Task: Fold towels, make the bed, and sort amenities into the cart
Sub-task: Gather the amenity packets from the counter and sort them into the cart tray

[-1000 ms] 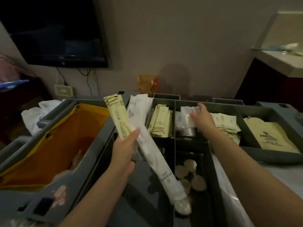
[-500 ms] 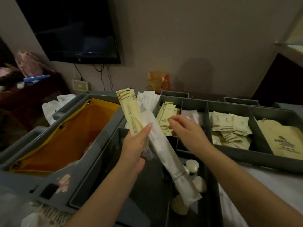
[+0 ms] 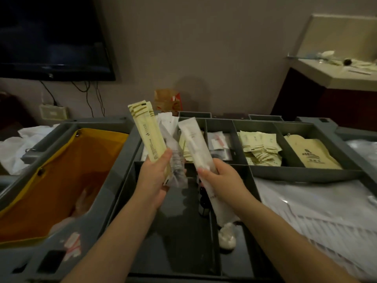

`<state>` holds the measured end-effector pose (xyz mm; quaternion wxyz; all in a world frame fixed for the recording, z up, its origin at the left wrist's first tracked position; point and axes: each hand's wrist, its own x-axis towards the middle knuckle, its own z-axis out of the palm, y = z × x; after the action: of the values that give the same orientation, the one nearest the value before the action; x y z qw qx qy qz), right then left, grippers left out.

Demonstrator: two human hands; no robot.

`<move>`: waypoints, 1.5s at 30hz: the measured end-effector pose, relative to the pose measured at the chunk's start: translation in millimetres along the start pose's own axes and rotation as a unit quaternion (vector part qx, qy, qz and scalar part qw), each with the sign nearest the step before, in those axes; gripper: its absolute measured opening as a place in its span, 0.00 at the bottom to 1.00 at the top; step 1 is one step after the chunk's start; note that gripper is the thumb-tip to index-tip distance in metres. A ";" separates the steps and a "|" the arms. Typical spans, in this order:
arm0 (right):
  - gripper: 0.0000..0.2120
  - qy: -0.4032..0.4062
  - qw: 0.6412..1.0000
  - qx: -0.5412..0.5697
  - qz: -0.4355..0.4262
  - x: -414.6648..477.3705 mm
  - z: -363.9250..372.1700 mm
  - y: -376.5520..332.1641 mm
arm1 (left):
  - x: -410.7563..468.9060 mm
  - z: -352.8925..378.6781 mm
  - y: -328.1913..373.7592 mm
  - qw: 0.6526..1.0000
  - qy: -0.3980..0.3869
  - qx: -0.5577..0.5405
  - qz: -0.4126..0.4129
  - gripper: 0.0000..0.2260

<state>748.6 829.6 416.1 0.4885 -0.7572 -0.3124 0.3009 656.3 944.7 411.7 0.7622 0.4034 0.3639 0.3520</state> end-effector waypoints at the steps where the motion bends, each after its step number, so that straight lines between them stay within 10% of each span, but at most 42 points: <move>1: 0.11 0.004 1.000 0.020 0.021 6.7 4.7 -4.6 | 2.8 -7.0 4.4 1.000 0.009 0.005 0.003 0.21; 10: 0.02 0.030 0.998 0.043 0.023 154.1 79.7 -71.6 | 24.9 -89.7 41.1 0.999 0.039 0.031 0.009 0.25; 15: 0.17 0.087 0.987 -0.135 0.001 222.4 112.7 -61.8 | 35.5 -123.4 54.4 0.999 0.029 0.010 0.021 0.18; 22: 0.13 0.149 0.831 -0.517 -0.140 204.1 122.2 -27.4 | 44.3 -129.6 55.6 1.000 0.008 -0.014 0.000 0.22; 30: 0.11 -0.028 0.994 -0.064 -0.079 91.3 111.9 -71.2 | 35.7 -101.8 58.3 0.999 -0.054 0.008 -0.003 0.26; 36: 0.13 -0.050 0.985 0.164 0.000 34.4 73.0 -39.8 | 14.9 -52.6 35.1 0.993 -0.104 0.032 -0.037 0.27; 45: 0.04 0.095 0.992 0.082 0.014 62.9 -48.2 -0.5 | -10.2 2.7 -10.3 0.996 -0.069 0.030 -0.050 0.09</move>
<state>824.4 851.4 423.6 0.5720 -0.7441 -0.2286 0.2586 656.1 930.9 406.7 0.7900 0.4306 0.3404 0.2733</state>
